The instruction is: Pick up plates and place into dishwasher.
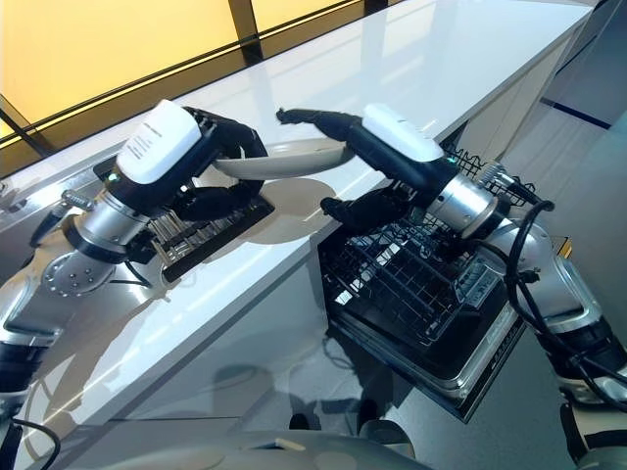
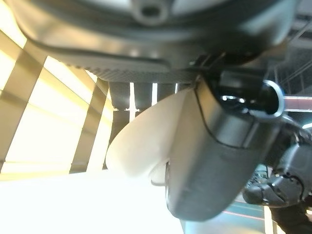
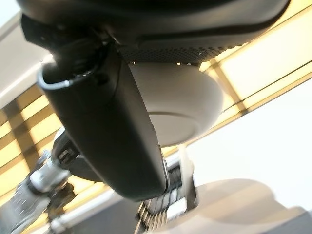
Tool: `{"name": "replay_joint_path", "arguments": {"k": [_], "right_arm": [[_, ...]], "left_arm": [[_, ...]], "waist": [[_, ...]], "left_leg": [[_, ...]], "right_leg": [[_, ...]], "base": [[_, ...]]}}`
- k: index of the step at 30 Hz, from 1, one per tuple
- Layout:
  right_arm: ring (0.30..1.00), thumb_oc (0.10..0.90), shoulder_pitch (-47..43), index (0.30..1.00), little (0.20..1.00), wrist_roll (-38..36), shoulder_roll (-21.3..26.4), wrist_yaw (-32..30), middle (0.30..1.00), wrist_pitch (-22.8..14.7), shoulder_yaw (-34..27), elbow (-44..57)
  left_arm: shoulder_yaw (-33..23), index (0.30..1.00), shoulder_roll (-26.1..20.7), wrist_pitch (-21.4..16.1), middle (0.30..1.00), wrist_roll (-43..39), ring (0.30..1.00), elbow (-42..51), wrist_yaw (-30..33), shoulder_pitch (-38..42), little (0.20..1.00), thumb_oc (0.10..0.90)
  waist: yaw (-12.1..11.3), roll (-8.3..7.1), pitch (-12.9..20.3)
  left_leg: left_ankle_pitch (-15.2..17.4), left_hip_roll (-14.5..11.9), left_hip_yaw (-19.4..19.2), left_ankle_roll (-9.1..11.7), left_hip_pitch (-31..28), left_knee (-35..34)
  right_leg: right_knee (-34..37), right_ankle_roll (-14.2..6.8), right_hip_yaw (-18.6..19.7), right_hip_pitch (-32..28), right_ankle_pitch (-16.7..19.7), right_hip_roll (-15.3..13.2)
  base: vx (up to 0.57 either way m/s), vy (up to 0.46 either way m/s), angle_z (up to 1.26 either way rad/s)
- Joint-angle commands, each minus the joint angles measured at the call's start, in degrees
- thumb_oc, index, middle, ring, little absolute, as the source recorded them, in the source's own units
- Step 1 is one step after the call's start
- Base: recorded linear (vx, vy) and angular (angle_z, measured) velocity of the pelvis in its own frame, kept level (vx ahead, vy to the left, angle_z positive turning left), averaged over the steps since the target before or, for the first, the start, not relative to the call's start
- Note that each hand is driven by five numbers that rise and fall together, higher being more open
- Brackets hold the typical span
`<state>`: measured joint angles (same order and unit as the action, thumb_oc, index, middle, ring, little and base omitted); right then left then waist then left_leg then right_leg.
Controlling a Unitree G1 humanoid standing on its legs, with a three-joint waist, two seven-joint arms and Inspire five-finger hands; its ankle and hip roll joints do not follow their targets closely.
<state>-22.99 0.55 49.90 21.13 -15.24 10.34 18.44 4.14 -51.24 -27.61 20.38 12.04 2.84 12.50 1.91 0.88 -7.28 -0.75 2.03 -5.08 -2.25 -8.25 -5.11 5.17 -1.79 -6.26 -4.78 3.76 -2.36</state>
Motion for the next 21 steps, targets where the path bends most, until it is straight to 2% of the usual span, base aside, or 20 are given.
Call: {"name": "replay_joint_path", "arguments": {"k": [1, 8, 12, 14, 15, 16, 17, 18, 21], "right_arm": [[0.3, 0.1, -6.75, 0.3, 0.2, -4.7, 0.49, -0.51, 0.3, -1.49, 1.12, 5.1], [0.3, 0.1, -7.21, 0.3, 0.2, -4.29, -1.33, -1.82, 0.3, -1.03, 1.84, 4.06], [0.3, 0.1, -6.3, 0.3, 0.2, -2.99, -2.19, -5.27, 0.3, -0.4, 0.76, 2.93], [0.3, 0.1, -4.88, 0.3, 0.2, -1.27, -2.66, -8.98, 0.3, 0.12, -1.06, 1.71], [0.3, 0.1, -3.94, 0.3, 0.2, -0.77, -2.85, -10.85, 0.3, -0.08, -2.43, 0.78], [0.3, 0.1, -3.02, 0.3, 0.2, -0.12, -3.1, -12.59, 0.3, -0.22, -3.72, 0.11], [0.3, 0.1, -2.45, 0.3, 0.2, 0.82, -3.22, -15.13, 0.3, 0.46, -4.42, -0.18], [0.3, 0.1, -0.86, 0.3, 0.2, 1.31, -3.69, -19.25, 0.3, -0.23, -6.8, -1.79], [0.3, 0.1, 2.5, 0.3, 0.2, 1.87, -5.41, -29.43, 0.3, -1.74, -12.52, -5.04]], "left_arm": [[0.9, 0.3, -1.64, -3.55, 0.3, -8.4, 0.3, 2.73, 2.91, 10.92, 0.2, 0.1], [1.97, 0.3, 0.37, -5.29, 0.3, -13.78, 0.3, 3.83, -2.59, 10.69, 0.2, 0.1], [1.39, 0.3, 1.31, -5.75, 0.3, -13.92, 0.3, 3.41, 0.81, 10.14, 0.2, 0.1], [0.35, 0.3, 2.02, -6.11, 0.3, -14.25, 0.3, 2.81, 3.58, 9.58, 0.2, 0.1], [-0.58, 0.324, 2.44, -6.56, 0.324, -14.49, 0.324, 2.64, 5.1, 8.89, 0.227, 0.127], [-1.53, 0.512, 3.0, -6.82, 0.512, -14.93, 0.512, 2.71, 6.23, 8.2, 0.447, 0.347], [-2.05, 0.775, 3.32, -6.34, 0.775, -15.63, 0.775, 2.83, 7.53, 7.76, 0.755, 0.655], [-3.88, 0.9, 4.36, -6.62, 0.9, -16.2, 0.9, 2.45, 8.91, 6.32, 0.9, 0.8], [-6.86, 0.9, 6.2, -5.52, 0.9, -14.56, 0.9, 1.76, 11.95, 3.76, 0.9, 0.8]], "waist": [[-0.92, -0.78, 4.92], [-1.3, -0.89, 4.58], [-1.29, -0.79, 4.48], [-1.19, -0.74, 4.51], [-1.16, -0.73, 4.51], [-1.15, -0.72, 4.49], [-1.15, -0.72, 4.5], [-1.14, -0.72, 4.42], [-0.89, -0.62, 4.29]], "left_leg": [[4.76, 3.17, 1.96, -1.13, 0.37, 0.29], [4.72, 3.29, 2.72, -1.22, 0.22, 0.23], [4.74, 3.27, 2.92, -1.24, 0.06, 0.17], [4.77, 3.24, 2.98, -1.23, 0.05, 0.13], [4.77, 3.23, 3.05, -1.23, 0.08, 0.11], [4.78, 3.22, 3.13, -1.26, 0.1, 0.11], [4.78, 3.21, 3.19, -1.28, 0.1, 0.11], [4.84, 3.19, 3.19, -1.3, 0.06, 0.11], [5.04, 3.18, 3.12, -1.35, -0.1, 0.12]], "right_leg": [[-7.87, -2.64, -1.64, 0.91, -8.19, 2.42], [-7.92, -2.49, -1.88, 0.61, -8.28, 2.46], [-7.78, -2.47, -1.91, 0.41, -8.24, 2.45], [-7.65, -2.5, -1.88, 0.32, -8.22, 2.46], [-7.64, -2.49, -1.76, 0.34, -8.23, 2.52], [-7.65, -2.48, -1.73, 0.37, -8.23, 2.53], [-7.67, -2.47, -1.74, 0.38, -8.24, 2.53], [-7.7, -2.44, -1.68, 0.35, -8.28, 2.56], [-7.84, -2.42, -1.46, 0.28, -8.47, 2.73]], "base": [[0.01, -0.003, 0.07], [0.01, -0.002, 0.07], [0.01, 0.006, 0.02], [0.01, 0.011, 0.05], [0.01, 0.007, 0.04], [0.0, 0.007, 0.04], [0.0, 0.008, 0.03], [0.0, 0.009, 0.03], [0.0, 0.006, 0.08]]}}
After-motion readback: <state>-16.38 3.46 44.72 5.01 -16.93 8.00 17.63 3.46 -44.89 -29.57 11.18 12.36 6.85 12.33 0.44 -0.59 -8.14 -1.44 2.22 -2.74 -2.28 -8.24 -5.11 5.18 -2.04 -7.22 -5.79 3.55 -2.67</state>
